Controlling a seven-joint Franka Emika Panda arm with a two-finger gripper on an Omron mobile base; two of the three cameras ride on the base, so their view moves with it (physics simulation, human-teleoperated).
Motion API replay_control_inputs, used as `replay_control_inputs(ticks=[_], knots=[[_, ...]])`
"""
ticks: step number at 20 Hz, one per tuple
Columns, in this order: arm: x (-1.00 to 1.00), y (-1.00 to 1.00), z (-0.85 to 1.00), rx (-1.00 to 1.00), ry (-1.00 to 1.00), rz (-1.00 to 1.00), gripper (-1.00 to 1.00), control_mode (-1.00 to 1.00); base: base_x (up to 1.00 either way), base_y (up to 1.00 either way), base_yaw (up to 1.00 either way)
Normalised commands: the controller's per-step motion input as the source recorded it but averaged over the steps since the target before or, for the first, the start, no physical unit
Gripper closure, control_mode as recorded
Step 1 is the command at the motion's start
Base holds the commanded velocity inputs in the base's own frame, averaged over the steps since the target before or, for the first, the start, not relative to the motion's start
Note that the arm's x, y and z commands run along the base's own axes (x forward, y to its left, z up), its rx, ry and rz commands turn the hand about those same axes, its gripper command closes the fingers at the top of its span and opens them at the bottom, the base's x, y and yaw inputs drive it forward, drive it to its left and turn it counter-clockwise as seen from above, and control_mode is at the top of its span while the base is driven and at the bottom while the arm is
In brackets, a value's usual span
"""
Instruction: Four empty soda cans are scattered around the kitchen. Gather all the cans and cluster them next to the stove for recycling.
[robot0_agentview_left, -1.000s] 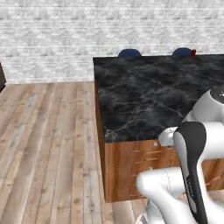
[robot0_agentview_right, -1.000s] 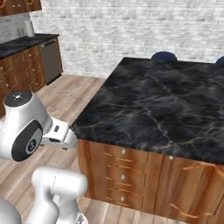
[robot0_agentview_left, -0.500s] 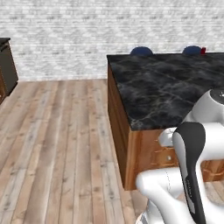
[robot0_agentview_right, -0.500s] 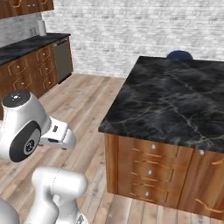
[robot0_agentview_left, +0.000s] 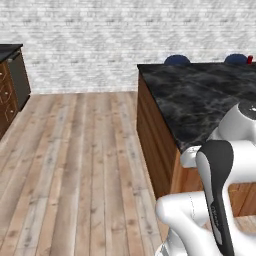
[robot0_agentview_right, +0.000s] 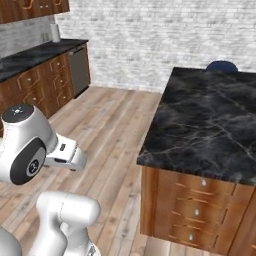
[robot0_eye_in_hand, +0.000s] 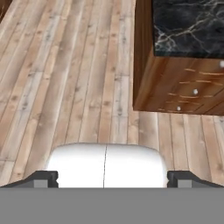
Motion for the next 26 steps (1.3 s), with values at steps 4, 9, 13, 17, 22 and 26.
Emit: replay_control_inputs(ticks=[4,9,13,17,22,26], knots=[[0.0,0.0,0.0,0.0,0.0,0.0,-1.0,1.0,0.19,0.06,0.01],[0.0,0.0,0.0,0.0,0.0,0.0,-1.0,1.0,0.27,0.35,0.01],[0.0,0.0,0.0,0.0,0.0,0.0,-1.0,1.0,0.55,0.76,0.0],[0.0,0.0,0.0,0.0,0.0,0.0,-1.0,1.0,0.59,0.77,0.0],[0.0,0.0,0.0,0.0,0.0,0.0,-1.0,1.0,0.7,0.43,-0.01],[0.0,0.0,0.0,0.0,0.0,0.0,-1.0,1.0,0.95,0.18,-0.03]])
